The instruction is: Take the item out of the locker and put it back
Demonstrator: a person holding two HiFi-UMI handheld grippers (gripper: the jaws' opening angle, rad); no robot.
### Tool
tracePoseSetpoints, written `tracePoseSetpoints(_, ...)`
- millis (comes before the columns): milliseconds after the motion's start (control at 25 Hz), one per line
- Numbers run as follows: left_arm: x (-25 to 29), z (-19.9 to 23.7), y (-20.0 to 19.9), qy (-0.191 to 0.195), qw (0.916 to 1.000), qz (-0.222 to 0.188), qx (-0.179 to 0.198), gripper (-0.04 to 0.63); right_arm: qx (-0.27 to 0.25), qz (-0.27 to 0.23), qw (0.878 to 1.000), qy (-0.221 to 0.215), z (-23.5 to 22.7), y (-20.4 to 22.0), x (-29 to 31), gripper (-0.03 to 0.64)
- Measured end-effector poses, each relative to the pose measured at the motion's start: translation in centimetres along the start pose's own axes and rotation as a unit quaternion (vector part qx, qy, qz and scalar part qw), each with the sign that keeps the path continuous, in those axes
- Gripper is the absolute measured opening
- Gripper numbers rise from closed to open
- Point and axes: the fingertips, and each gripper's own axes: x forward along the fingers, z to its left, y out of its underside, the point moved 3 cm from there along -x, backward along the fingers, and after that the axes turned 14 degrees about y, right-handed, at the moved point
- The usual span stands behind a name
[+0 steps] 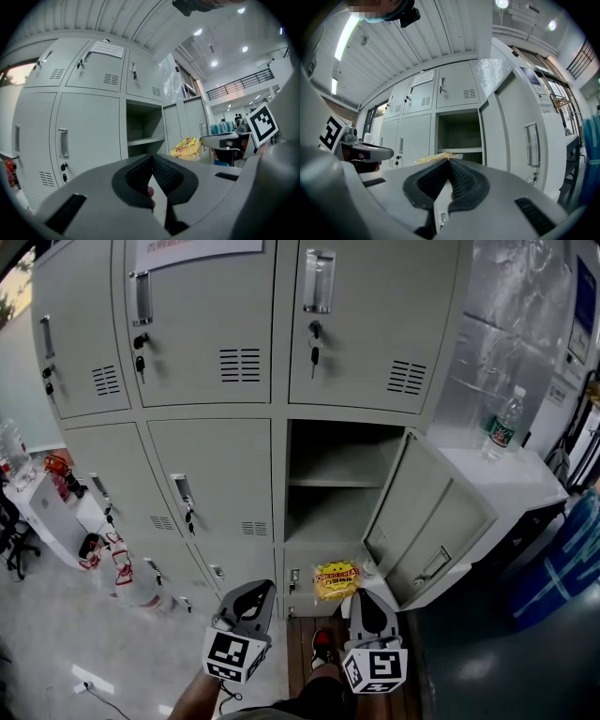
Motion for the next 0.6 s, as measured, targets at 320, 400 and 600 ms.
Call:
tracePoseSetpoints(320,0.4,0.2,0.2,0.002,1.0000,-0.002,0.001,0.023,-0.002,0.003,1.000,0.001,-0.2,0.3,0.4,0.017)
tracePoseSetpoints(400,0.6,0.2,0.2,0.002,1.0000,-0.002,0.000,0.023,-0.002,0.002,1.000,-0.001,-0.2,0.4,0.7,0.017)
tracePoseSetpoints(600,1.0,0.3,0.6,0.001,0.9999,-0.001,-0.011,0.023,-0.007,0.012,1.000,-0.002,-0.2,1.1,1.7,0.017)
